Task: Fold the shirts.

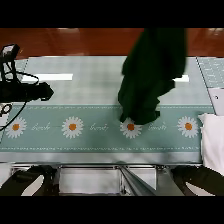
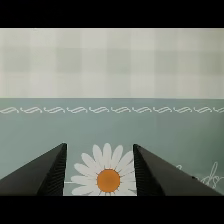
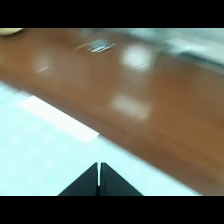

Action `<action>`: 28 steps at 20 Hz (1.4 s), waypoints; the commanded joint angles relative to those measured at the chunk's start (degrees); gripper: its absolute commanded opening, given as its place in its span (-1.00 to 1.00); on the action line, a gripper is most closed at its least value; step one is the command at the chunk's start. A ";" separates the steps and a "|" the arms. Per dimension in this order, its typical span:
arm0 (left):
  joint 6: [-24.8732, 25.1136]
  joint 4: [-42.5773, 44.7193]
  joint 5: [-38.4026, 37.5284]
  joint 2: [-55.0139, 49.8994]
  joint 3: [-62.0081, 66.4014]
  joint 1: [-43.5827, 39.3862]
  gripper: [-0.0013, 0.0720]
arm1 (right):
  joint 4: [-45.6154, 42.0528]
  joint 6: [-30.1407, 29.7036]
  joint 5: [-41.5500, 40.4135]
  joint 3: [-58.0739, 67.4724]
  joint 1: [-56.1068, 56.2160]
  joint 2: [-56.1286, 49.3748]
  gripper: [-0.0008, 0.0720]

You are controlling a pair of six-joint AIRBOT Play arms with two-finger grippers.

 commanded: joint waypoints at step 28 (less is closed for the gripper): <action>18.34 -45.90 0.74 -5.51 -18.84 2.67 0.42 | 9.01 7.67 8.37 -37.07 -38.91 -4.79 0.13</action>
